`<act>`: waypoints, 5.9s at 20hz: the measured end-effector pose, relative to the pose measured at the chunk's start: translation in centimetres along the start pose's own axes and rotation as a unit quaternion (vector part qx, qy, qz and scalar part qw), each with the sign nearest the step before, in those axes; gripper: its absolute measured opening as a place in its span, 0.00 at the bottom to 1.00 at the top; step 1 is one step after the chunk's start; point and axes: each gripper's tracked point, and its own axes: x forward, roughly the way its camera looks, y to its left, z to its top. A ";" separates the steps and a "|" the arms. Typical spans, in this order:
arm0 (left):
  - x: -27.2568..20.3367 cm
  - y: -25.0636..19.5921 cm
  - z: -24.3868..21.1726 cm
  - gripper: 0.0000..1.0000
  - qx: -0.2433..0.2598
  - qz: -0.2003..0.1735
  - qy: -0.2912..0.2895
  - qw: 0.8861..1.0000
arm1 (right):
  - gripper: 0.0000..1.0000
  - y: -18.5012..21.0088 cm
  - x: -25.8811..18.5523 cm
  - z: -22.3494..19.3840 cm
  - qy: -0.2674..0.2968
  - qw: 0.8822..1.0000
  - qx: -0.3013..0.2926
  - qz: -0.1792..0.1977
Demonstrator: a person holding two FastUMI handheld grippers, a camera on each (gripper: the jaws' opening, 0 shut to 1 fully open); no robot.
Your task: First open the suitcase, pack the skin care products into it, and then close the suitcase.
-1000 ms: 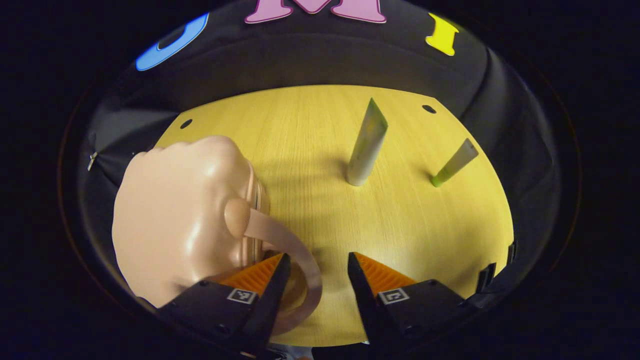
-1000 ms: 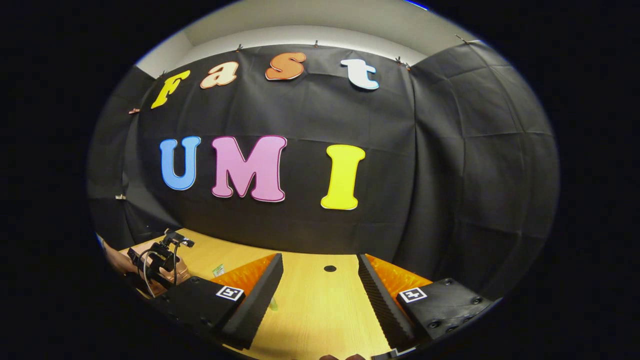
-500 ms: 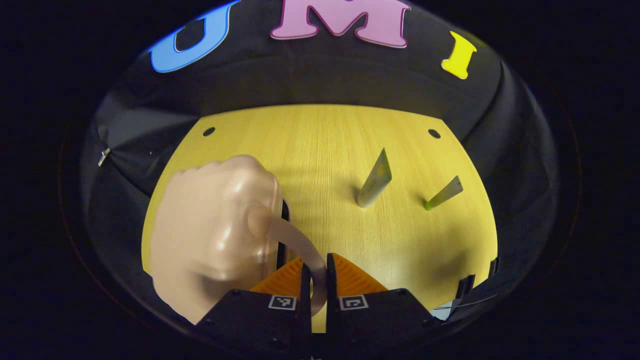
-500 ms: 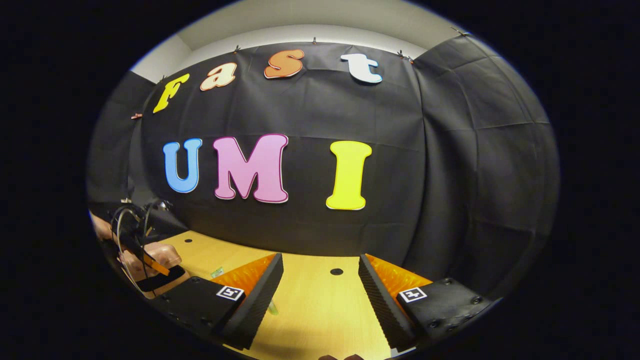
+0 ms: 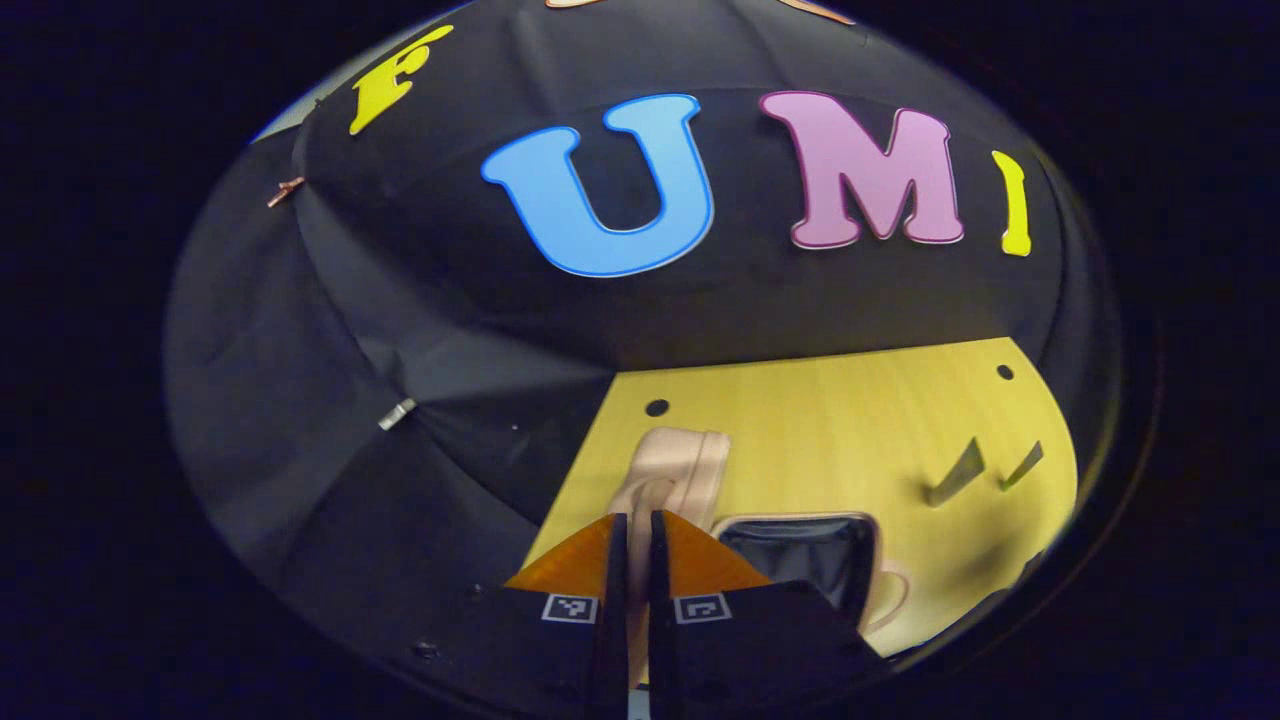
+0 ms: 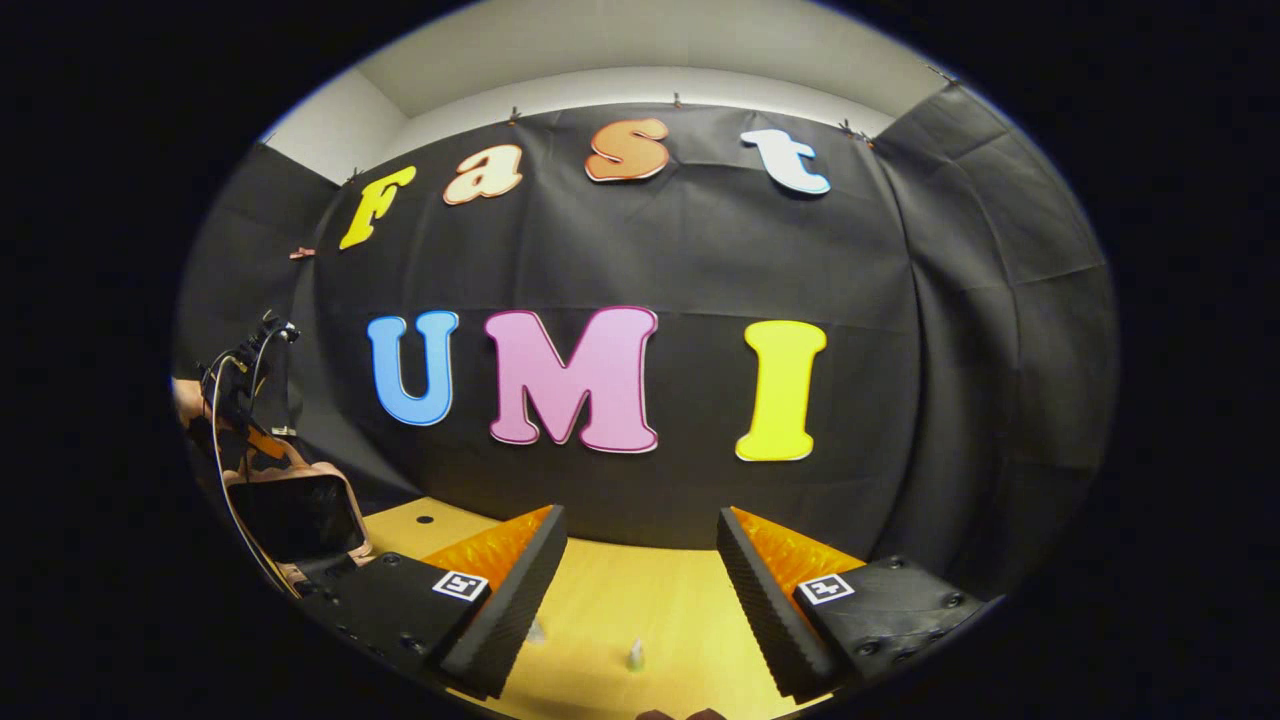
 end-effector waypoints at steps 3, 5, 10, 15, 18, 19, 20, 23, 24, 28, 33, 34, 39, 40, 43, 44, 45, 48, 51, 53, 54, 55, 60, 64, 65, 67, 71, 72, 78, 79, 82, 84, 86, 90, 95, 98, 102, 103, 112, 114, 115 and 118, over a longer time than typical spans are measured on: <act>3.5 5.8 -2.5 0.13 0.002 0.037 0.017 0.999 | 0.96 4.0 0.9 0.0 0.008 1.000 -0.004 0.019; 6.4 8.4 -3.9 0.13 0.001 0.047 0.029 0.998 | 0.94 6.0 1.4 0.0 0.012 1.000 -0.013 0.023; 14.3 13.6 -10.3 0.14 -0.017 0.052 0.086 0.995 | 0.96 7.9 1.9 -1.4 0.047 0.998 -0.036 -0.003; 21.5 14.8 -18.1 0.17 -0.069 0.009 0.160 0.985 | 0.96 8.5 3.0 -2.6 0.077 0.995 -0.043 -0.044; 23.6 14.6 -21.1 0.24 -0.078 -0.012 0.187 0.979 | 0.96 8.7 4.2 -2.7 0.084 0.994 -0.042 -0.063; 24.0 14.4 -21.6 0.25 -0.078 -0.020 0.192 0.978 | 0.96 8.8 4.5 -2.9 0.087 0.993 -0.040 -0.070; 24.3 15.2 -21.7 0.25 -0.071 -0.010 0.189 0.979 | 0.96 9.0 4.8 -2.9 0.088 0.993 -0.037 -0.074; 25.0 16.2 -19.6 0.52 -0.074 -0.009 0.147 0.986 | 0.96 9.5 5.1 -3.6 0.095 0.992 -0.025 -0.080; 24.9 15.6 -18.5 0.70 -0.080 -0.024 0.125 0.989 | 0.96 9.4 5.1 -4.0 0.102 0.991 -0.025 -0.083; 21.1 10.4 -11.7 0.99 -0.076 -0.093 0.011 0.993 | 0.96 8.3 4.6 -4.8 0.105 0.989 -0.028 -0.099; 11.1 -1.8 -2.5 0.98 -0.046 -0.215 -0.106 0.970 | 0.96 6.4 4.3 -4.2 0.088 0.989 -0.019 -0.114; 8.4 -4.5 -1.0 0.98 -0.042 -0.241 -0.124 0.962 | 0.96 6.2 4.4 -4.0 0.083 0.990 -0.017 -0.111; -3.1 -16.2 6.7 0.98 -0.017 -0.326 -0.208 0.922 | 0.96 4.6 4.9 -3.3 0.062 0.994 -0.025 -0.089; -4.9 -18.8 6.2 0.98 -0.003 -0.348 -0.202 0.915 | 0.96 4.2 4.9 -3.0 0.054 0.995 -0.029 -0.083; -6.8 -27.4 4.4 0.97 0.018 -0.406 -0.171 0.898 | 0.96 3.4 5.2 -3.5 0.052 0.996 -0.031 -0.061; -6.5 -29.9 3.7 0.98 0.025 -0.414 -0.159 0.896 | 0.96 3.3 5.2 -4.0 0.056 0.997 -0.032 -0.053; -6.2 -32.3 3.0 0.97 0.033 -0.424 -0.144 0.894 | 0.96 3.1 5.1 -4.5 0.060 0.996 -0.037 -0.046; -4.2 -39.3 0.1 0.98 0.057 -0.458 -0.101 0.881 | 0.96 2.6 4.9 -6.1 0.072 0.996 -0.042 -0.027; -0.6 -44.2 -4.7 0.99 0.072 -0.468 -0.029 0.880 | 0.96 2.3 4.4 -8.0 0.091 0.995 -0.029 -0.013; 2.6 -46.1 -6.9 0.99 0.085 -0.453 0.002 0.888 | 0.96 1.8 3.9 -9.2 0.102 0.994 -0.030 -0.008; 4.0 -47.5 -7.8 0.99 0.087 -0.448 0.013 0.890 | 0.96 1.5 3.7 -10.1 0.111 0.993 -0.034 -0.006; 5.2 -48.7 -8.3 0.98 0.085 -0.444 0.025 0.892 | 0.96 1.0 3.5 -11.2 0.123 0.992 -0.038 -0.004; 11.3 -51.7 -10.6 0.97 0.083 -0.404 0.066 0.909 | 0.96 -1.1 3.3 -17.4 0.182 0.983 -0.034 -0.003; 11.6 -52.7 -10.7 0.46 0.103 -0.402 0.079 0.906 | 0.96 -1.5 4.7 -23.6 0.233 0.972 -0.011 0.006; 11.0 -52.3 -10.2 0.48 0.099 -0.400 0.082 0.908 | 0.97 -1.6 5.2 -25.4 0.247 0.969 -0.008 0.006; 10.0 -51.9 -8.7 0.43 0.082 -0.405 0.079 0.907 | 0.96 -2.1 5.6 -29.0 0.284 0.959 -0.004 0.006; 5.7 -48.2 -6.7 0.43 0.061 -0.409 0.062 0.908 | 0.98 -2.3 7.5 -36.1 0.348 0.937 0.018 0.010; 4.4 -46.8 -6.7 0.43 0.063 -0.408 0.057 0.909 | 0.98 -2.3 7.9 -37.9 0.368 0.930 0.027 0.007; 0.2 -36.2 -8.9 0.43 0.042 -0.358 0.089 0.929 | 0.23 -4.7 11.3 -39.8 0.382 0.921 0.074 -0.022; -0.2 -33.7 -10.0 0.43 0.043 -0.344 0.101 0.933 | 0.24 -4.0 10.7 -39.4 0.384 0.919 0.089 -0.013; 0.5 -26.9 -13.8 0.43 0.047 -0.304 0.156 0.939 | 0.27 -2.5 8.9 -36.2 0.369 0.925 0.092 0.002; 1.3 -22.8 -16.8 0.43 0.054 -0.277 0.207 0.937 | 0.27 -0.6 7.5 -33.4 0.352 0.931 0.092 0.023; 2.5 -19.8 -20.0 0.43 0.063 -0.257 0.267 0.927 | 0.27 1.5 6.1 -30.8 0.338 0.936 0.083 0.044; 4.5 -16.7 -26.2 0.43 0.060 -0.227 0.390 0.890 | 0.27 6.0 3.9 -26.5 0.317 0.942 0.073 0.082; 5.6 -16.9 -31.3 0.44 0.017 -0.208 0.479 0.853 | 0.26 11.1 1.5 -24.9 0.320 0.939 0.045 0.120; 5.4 -17.7 -31.0 0.54 -0.001 -0.229 0.464 0.856 | 0.27 14.4 0.8 -24.6 0.328 0.933 0.036 0.141; 4.0 -18.0 -27.9 0.77 -0.032 -0.279 0.393 0.875 | 0.26 21.3 -0.5 -24.5 0.363 0.910 0.057 0.195; 3.1 -18.3 -26.4 0.82 -0.058 -0.305 0.370 0.875 | 0.26 23.5 -0.9 -24.4 0.371 0.902 0.070 0.210; 4.7 -1.6 -21.5 0.83 -0.100 -0.208 0.215 0.949 | 0.27 37.6 -5.4 -35.0 0.622 0.753 0.086 0.197; 4.9 1.7 -21.8 0.83 -0.130 -0.188 0.210 0.951 | 0.28 39.0 -6.3 -37.4 0.669 0.719 0.116 0.149; 5.2 3.0 -21.6 0.83 -0.150 -0.181 0.203 0.951 | 0.28 39.5 -6.2 -38.4 0.680 0.710 0.130 0.126; 6.9 7.0 -22.2 0.83 -0.187 -0.152 0.190 0.952 | 0.29 39.1 -6.6 -39.7 0.687 0.712 0.120 0.086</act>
